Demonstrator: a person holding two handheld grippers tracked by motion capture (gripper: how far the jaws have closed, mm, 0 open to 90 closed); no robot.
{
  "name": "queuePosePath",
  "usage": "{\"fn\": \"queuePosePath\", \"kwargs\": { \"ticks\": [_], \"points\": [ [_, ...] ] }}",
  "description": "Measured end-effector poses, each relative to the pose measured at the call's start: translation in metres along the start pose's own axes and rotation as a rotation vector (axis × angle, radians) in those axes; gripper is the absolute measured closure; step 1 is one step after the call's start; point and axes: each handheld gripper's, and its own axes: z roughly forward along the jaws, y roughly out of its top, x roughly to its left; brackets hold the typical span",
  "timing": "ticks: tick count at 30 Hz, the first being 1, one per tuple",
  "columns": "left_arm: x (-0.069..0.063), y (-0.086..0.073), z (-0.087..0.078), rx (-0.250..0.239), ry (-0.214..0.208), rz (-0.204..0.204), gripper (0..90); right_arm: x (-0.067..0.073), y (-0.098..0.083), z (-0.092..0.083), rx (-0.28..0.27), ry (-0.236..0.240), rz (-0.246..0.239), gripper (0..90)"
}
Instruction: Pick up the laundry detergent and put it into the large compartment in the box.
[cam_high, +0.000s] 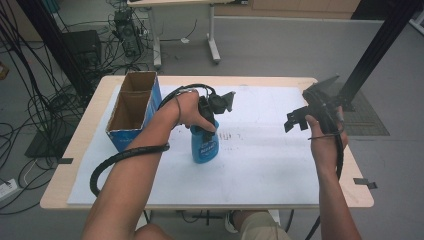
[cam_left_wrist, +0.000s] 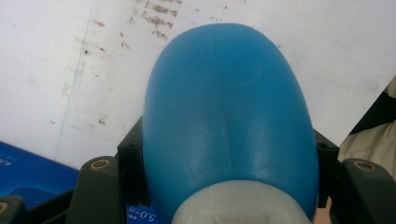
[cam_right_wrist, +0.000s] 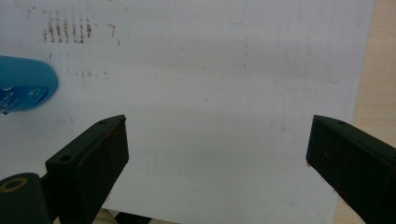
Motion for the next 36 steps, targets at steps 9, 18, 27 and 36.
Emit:
{"fn": "queuePosePath", "kwargs": {
  "ticks": [9, 18, 27, 36],
  "points": [
    [-0.0008, 0.0008, 0.0000, 0.003, 0.001, 0.000, 37.1, -0.0004, -0.0005, -0.0004, -0.001, 0.000, 0.001, 5.7],
    [-0.0003, 0.0006, -0.0001, 0.003, 0.000, 0.000, 37.1, 0.0007, 0.0003, -0.0015, 0.001, -0.003, 0.001, 5.7],
    [0.0004, 0.0005, -0.0002, 0.002, -0.002, -0.005, 37.1, 0.0010, 0.0004, 0.0007, 0.005, -0.003, 0.000, 5.7],
    [-0.0004, 0.0029, -0.0004, 0.015, 0.002, -0.013, 37.2, -0.0005, -0.0008, -0.0003, 0.001, 0.002, 0.004, 5.7]
  ]
}}
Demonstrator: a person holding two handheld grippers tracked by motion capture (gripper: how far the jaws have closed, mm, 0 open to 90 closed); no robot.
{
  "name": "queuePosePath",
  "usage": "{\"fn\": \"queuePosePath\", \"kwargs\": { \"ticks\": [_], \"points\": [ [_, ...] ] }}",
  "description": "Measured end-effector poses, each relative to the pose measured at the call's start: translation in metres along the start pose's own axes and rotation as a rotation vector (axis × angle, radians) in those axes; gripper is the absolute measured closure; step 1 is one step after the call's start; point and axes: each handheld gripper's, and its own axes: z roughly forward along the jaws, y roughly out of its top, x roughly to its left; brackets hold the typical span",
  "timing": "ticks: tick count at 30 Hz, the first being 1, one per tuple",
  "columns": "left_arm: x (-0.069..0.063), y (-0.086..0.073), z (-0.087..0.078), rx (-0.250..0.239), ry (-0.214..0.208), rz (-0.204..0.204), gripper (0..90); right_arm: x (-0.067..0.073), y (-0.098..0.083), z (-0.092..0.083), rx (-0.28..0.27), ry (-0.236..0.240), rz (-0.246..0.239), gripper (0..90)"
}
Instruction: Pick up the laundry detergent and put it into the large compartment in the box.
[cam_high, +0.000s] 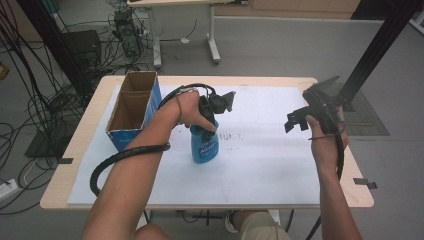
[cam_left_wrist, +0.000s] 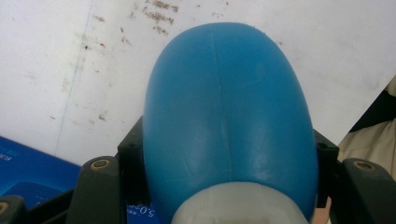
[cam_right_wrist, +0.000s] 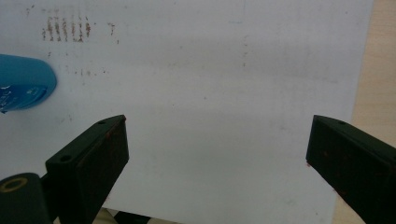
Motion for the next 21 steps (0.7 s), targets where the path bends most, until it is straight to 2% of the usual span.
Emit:
{"fn": "queuePosePath", "kwargs": {
  "ticks": [6, 11, 14, 21],
  "points": [
    [0.001, 0.000, -0.003, 0.006, -0.003, -0.020, 37.2, -0.002, -0.001, -0.001, -0.001, 0.002, 0.005, 5.7],
    [0.004, -0.005, -0.019, -0.004, 0.004, -0.063, 37.3, -0.003, -0.001, -0.001, -0.002, 0.003, 0.004, 5.7],
    [0.004, -0.009, -0.035, -0.016, 0.016, -0.102, 37.2, -0.002, -0.002, -0.001, -0.005, 0.004, -0.001, 5.7],
    [0.012, -0.018, -0.079, -0.040, 0.034, -0.233, 37.3, 0.000, -0.002, -0.003, -0.003, 0.002, -0.003, 5.7]
  ]
}}
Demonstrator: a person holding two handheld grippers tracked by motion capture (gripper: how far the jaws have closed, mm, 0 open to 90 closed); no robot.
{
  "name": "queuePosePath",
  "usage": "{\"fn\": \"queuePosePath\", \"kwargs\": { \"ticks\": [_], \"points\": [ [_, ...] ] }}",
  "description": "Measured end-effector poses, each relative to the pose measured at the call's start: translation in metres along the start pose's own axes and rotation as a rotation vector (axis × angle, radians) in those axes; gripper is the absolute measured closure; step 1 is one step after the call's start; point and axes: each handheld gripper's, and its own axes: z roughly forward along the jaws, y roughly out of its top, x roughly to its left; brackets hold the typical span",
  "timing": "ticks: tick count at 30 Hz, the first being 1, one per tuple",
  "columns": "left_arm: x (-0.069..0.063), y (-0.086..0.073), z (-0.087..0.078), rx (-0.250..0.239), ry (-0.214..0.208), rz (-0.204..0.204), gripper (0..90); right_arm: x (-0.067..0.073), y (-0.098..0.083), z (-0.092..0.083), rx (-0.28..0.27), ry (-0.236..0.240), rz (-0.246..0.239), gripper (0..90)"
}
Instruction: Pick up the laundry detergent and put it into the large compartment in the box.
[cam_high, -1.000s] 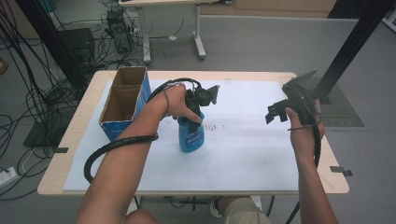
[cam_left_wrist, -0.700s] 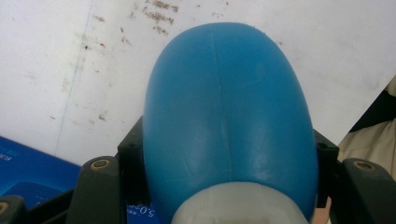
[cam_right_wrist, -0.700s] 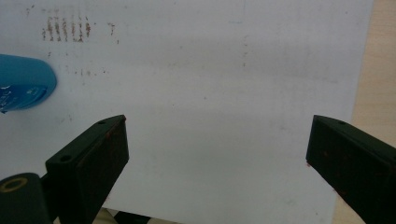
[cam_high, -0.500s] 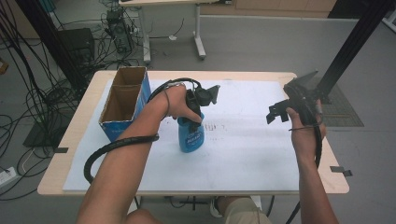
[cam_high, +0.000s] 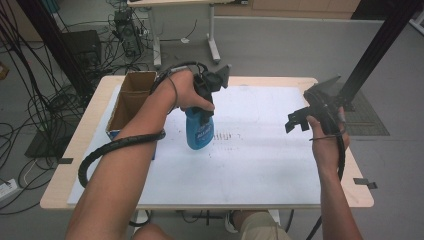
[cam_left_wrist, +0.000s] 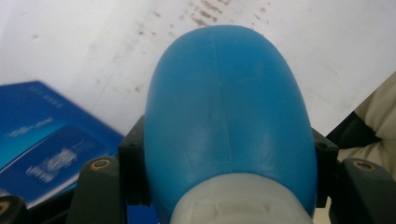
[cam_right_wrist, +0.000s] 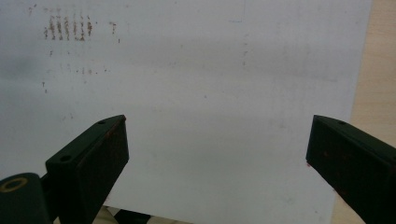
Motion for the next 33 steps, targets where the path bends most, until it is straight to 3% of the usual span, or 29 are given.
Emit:
{"fn": "queuePosePath", "kwargs": {
  "ticks": [9, 20, 25, 33],
  "points": [
    [0.018, -0.010, -0.063, -0.029, 0.032, -0.196, 37.5, 0.007, 0.001, -0.004, -0.004, -0.008, -0.014, 5.7],
    [0.044, -0.044, -0.137, -0.118, 0.063, -0.473, 37.5, 0.010, 0.001, -0.007, -0.010, -0.006, -0.029, 5.7],
    [0.058, -0.063, -0.161, -0.122, 0.077, -0.571, 37.5, 0.009, 0.002, -0.010, -0.011, -0.006, -0.031, 5.7],
    [0.076, -0.098, -0.185, -0.143, 0.091, -0.719, 37.5, 0.010, 0.003, -0.011, -0.008, -0.006, -0.034, 5.7]
  ]
}}
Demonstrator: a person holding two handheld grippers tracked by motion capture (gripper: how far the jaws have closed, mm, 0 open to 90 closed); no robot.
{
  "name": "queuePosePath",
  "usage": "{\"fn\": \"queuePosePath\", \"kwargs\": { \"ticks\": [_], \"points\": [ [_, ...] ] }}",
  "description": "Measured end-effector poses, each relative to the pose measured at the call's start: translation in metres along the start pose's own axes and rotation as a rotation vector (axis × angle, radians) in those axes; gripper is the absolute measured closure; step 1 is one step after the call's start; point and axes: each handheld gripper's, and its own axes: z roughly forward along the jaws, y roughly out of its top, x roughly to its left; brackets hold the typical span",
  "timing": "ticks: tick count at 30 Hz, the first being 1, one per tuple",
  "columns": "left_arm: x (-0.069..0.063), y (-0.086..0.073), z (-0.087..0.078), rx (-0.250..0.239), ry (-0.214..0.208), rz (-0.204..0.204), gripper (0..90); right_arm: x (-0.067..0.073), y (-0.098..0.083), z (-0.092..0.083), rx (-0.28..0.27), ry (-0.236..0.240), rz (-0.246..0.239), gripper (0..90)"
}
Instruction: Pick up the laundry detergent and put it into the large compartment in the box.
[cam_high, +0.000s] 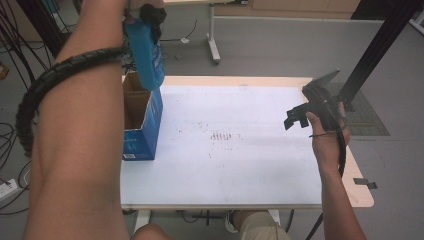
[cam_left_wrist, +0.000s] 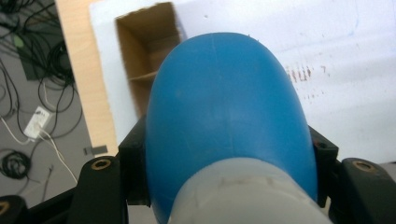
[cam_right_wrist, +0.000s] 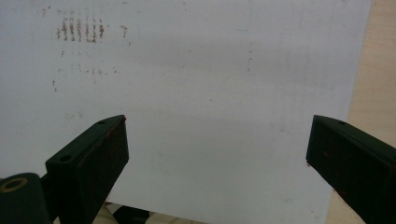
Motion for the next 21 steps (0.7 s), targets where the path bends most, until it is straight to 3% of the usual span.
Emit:
{"fn": "queuePosePath", "kwargs": {
  "ticks": [10, 15, 21],
  "points": [
    [0.039, -0.014, -0.010, -0.021, -0.004, -0.127, 37.5, 0.000, 0.001, 0.003, 0.005, 0.000, 0.000, 5.7],
    [0.046, -0.015, -0.002, -0.002, 0.016, -0.151, 37.5, -0.001, 0.001, 0.003, 0.001, 0.002, 0.004, 5.7],
    [0.058, -0.018, 0.006, 0.002, -0.003, -0.174, 37.5, -0.001, 0.001, 0.003, 0.001, 0.002, 0.004, 5.7]
  ]
}}
